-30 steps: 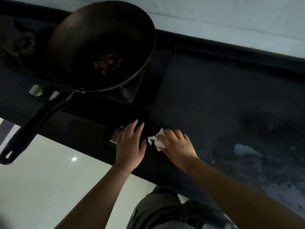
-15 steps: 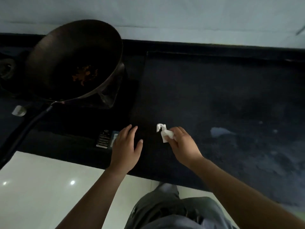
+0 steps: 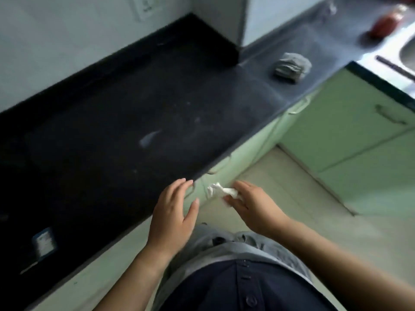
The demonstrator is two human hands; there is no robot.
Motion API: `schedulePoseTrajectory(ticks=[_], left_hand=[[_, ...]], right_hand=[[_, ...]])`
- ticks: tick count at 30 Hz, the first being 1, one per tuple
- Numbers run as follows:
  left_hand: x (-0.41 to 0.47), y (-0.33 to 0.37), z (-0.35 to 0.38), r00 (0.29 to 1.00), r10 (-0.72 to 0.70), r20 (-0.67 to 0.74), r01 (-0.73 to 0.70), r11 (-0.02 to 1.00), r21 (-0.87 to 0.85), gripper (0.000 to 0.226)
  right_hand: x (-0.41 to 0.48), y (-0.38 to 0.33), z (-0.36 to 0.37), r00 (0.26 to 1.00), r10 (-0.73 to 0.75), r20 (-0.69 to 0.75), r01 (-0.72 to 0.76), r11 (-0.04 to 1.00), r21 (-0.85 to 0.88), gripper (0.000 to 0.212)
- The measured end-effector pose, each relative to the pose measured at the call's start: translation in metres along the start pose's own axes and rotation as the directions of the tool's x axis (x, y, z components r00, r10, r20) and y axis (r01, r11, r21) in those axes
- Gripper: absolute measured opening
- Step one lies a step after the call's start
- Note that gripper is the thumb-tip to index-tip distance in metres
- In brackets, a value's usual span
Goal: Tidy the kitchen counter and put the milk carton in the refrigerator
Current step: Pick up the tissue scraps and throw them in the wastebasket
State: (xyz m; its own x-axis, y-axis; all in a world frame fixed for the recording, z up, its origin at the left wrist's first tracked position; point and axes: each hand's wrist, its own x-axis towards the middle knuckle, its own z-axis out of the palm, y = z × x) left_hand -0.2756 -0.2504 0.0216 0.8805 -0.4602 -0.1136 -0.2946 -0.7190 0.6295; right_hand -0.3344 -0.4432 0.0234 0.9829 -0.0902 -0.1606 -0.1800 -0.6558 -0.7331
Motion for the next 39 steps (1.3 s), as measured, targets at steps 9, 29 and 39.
schedulePoseTrajectory(ticks=[9, 29, 39], left_hand=[[-0.049, 0.169, 0.139, 0.826, 0.363, 0.431, -0.348, 0.930, -0.115, 0.036], [-0.126, 0.462, 0.405, -0.024, 0.560, 0.828, -0.754, 0.534, -0.383, 0.034], [-0.117, 0.620, 0.514, -0.063, 0.567, 0.821, -0.736, 0.530, -0.422, 0.029]], right_hand=[[-0.248, 0.103, -0.054, 0.724, 0.550, -0.415, -0.483, 0.835, 0.264, 0.026], [-0.499, 0.223, -0.122, -0.281, 0.847, -0.451, -0.431, 0.308, 0.848, 0.023], [-0.557, 0.329, -0.240, -0.387, 0.833, -0.394, -0.346, 0.265, 0.900, 0.030]])
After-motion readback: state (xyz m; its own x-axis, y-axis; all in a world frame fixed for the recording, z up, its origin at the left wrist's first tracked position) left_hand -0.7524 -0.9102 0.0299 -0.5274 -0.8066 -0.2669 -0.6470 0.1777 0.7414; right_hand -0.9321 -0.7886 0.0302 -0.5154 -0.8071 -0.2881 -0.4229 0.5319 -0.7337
